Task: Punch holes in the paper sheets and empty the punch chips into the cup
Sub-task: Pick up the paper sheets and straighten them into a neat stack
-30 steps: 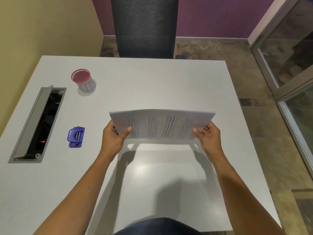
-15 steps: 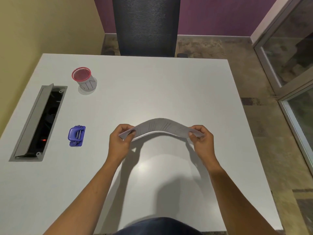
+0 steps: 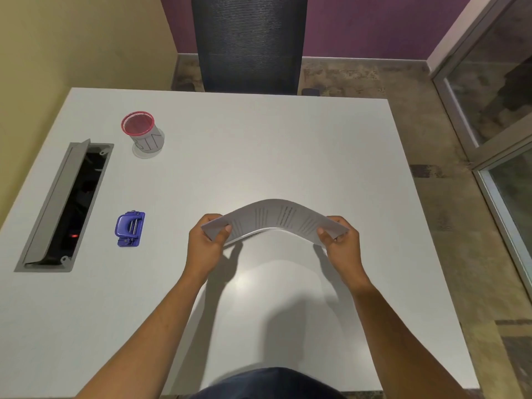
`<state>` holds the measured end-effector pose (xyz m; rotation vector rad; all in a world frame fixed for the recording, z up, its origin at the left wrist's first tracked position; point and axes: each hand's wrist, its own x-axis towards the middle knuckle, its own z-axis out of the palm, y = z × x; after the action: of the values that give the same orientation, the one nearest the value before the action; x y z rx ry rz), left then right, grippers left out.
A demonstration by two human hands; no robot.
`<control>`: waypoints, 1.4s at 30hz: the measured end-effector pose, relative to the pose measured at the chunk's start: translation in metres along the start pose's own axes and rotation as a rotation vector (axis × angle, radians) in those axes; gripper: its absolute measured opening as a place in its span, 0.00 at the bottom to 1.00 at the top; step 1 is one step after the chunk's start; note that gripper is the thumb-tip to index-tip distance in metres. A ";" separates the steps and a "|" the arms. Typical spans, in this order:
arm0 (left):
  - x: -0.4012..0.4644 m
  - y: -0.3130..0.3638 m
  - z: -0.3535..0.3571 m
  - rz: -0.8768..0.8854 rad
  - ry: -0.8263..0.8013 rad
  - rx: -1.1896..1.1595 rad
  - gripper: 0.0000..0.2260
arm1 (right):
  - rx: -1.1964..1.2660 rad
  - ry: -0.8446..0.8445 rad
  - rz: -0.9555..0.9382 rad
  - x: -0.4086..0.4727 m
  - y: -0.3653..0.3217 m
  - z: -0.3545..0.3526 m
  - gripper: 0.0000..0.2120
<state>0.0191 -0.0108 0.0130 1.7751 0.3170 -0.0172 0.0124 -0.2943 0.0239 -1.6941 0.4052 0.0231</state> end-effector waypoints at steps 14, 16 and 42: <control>0.003 0.018 -0.017 0.140 0.060 0.030 0.24 | -0.233 -0.002 -0.173 0.010 -0.030 -0.016 0.19; 0.006 0.034 -0.019 0.299 0.051 0.239 0.26 | -0.299 -0.032 -0.264 0.012 -0.046 -0.019 0.19; -0.005 0.064 0.013 0.112 -0.195 -0.107 0.10 | 0.027 -0.197 -0.065 -0.002 -0.049 -0.007 0.18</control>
<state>0.0302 -0.0372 0.0723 1.6673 0.0758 -0.0911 0.0232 -0.2953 0.0725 -1.6601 0.2020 0.1359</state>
